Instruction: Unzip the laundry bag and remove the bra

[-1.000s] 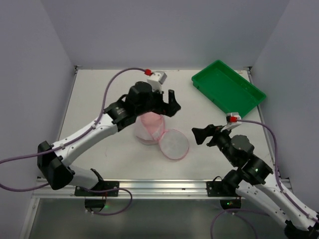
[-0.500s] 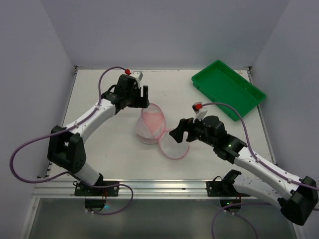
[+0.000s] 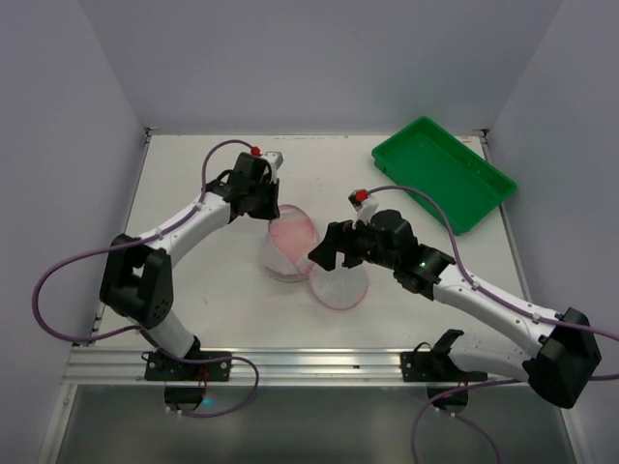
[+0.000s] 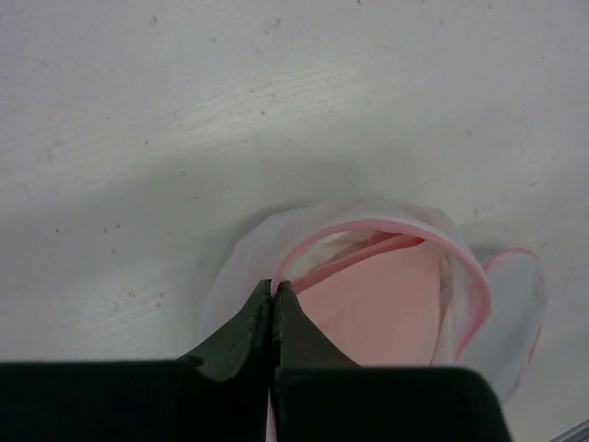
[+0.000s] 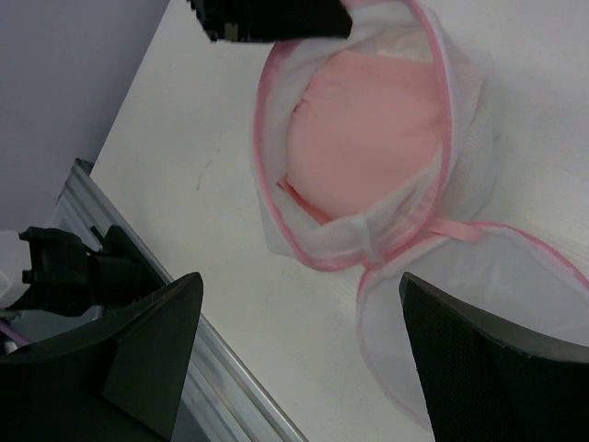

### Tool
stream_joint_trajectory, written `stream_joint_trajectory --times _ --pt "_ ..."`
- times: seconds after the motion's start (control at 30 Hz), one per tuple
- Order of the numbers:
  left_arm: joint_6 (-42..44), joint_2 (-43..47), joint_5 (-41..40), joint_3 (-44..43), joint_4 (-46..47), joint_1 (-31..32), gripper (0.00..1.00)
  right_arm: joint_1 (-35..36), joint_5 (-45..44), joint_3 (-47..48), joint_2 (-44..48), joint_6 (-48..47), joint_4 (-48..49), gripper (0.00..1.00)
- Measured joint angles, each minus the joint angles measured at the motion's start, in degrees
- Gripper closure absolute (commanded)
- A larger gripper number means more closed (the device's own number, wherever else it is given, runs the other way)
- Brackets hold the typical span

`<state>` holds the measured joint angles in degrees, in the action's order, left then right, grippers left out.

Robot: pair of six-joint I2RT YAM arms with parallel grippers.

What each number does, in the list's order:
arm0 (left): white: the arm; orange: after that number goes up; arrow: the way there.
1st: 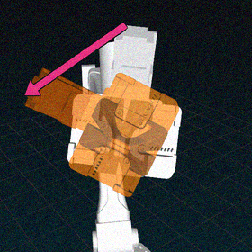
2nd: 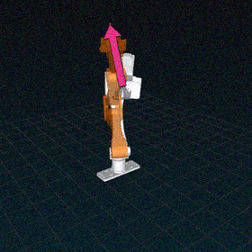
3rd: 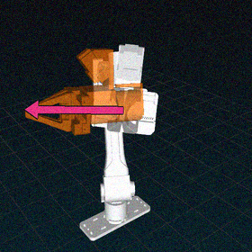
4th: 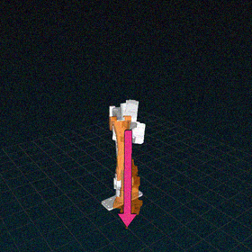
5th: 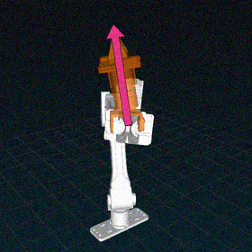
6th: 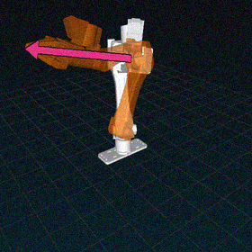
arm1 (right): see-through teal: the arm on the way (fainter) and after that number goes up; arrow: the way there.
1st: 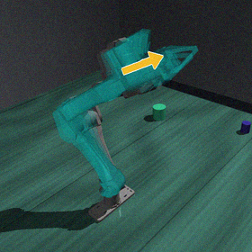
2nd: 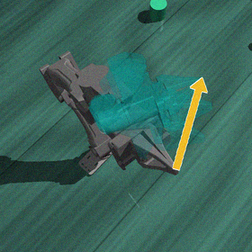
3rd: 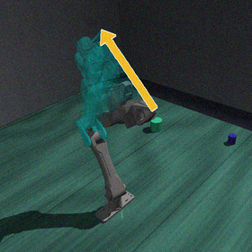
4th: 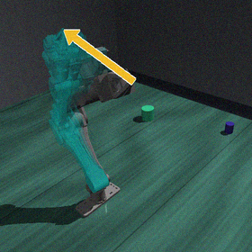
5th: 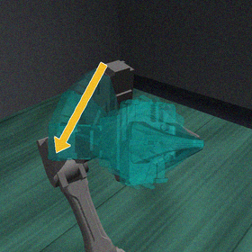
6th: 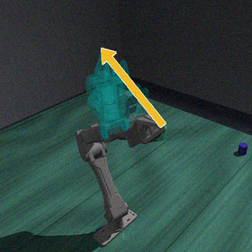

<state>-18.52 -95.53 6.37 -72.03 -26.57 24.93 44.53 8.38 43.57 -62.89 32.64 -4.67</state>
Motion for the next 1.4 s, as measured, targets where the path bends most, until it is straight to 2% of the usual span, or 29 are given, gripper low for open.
stream_joint_trajectory --times 0.33,0.63,1.07,1.4 --pt "-12.7 26.9 -2.0 21.2 6.4 0.3 1.0 5.1 -2.0 12.5 -14.6 0.0 0.5 0.12" --pt "-21.5 38.3 -2.4 36.1 12.3 1.4 1.0 9.8 -7.9 18.9 -25.6 1.1 -0.9 0.12" --pt "-25.6 42.3 -2.6 41.9 14.6 1.5 1.0 10.6 -11.8 22.9 -35.0 3.4 -4.9 0.11" --pt "-25.9 42.3 -2.6 42.4 14.6 1.5 1.0 11.8 -11.9 25.2 -35.9 -0.5 -5.1 0.1"
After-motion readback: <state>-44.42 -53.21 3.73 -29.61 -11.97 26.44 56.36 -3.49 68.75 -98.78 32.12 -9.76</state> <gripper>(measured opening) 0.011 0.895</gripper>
